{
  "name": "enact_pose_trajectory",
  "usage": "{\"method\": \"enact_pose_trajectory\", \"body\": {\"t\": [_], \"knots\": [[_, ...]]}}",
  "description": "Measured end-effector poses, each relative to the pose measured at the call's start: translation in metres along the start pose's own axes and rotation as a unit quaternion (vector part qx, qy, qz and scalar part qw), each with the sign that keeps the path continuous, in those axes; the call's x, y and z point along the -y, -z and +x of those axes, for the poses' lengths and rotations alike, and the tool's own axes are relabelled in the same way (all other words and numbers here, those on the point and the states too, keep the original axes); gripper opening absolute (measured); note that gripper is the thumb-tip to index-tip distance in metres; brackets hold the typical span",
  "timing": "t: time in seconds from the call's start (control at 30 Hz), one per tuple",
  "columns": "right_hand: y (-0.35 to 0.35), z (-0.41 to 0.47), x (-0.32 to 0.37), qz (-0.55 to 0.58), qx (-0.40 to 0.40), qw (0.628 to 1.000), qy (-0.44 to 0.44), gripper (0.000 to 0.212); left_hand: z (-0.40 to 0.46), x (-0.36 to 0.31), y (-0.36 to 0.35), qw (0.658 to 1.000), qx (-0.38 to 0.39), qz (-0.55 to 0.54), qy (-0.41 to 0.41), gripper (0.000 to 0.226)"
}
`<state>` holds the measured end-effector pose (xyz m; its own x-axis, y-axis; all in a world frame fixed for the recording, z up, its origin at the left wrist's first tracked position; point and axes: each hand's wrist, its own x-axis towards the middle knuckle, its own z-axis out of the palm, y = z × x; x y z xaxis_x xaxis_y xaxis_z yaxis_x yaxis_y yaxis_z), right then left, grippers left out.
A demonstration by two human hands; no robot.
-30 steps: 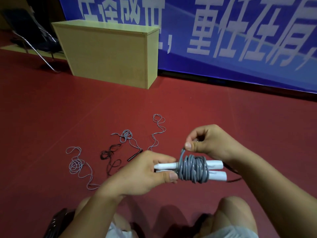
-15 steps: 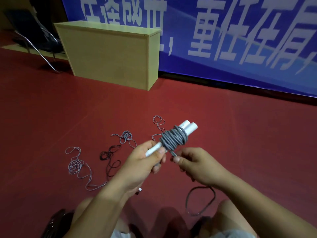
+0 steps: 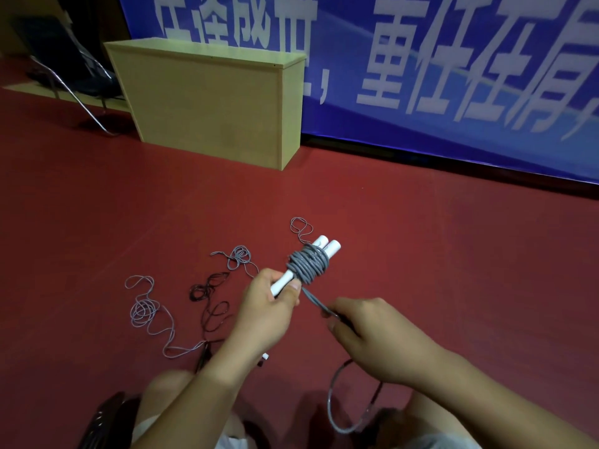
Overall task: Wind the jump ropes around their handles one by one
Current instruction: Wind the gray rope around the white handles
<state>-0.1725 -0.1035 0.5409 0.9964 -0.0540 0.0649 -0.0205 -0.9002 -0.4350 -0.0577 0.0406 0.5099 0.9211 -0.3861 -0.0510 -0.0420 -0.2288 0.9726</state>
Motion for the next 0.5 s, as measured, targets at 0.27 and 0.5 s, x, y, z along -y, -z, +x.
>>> {"method": "enact_pose_trajectory", "body": {"t": [0.27, 0.5], "knots": [[0.011, 0.0, 0.002, -0.052, -0.013, 0.999, -0.001, 0.024, 0.001, 0.01, 0.003, 0.985, -0.024, 0.162, -0.055, 0.009], [0.012, 0.0, -0.002, -0.017, -0.052, 0.997, -0.061, 0.014, 0.002, 0.011, 0.005, 0.981, -0.043, 0.185, -0.04, 0.012]]}}
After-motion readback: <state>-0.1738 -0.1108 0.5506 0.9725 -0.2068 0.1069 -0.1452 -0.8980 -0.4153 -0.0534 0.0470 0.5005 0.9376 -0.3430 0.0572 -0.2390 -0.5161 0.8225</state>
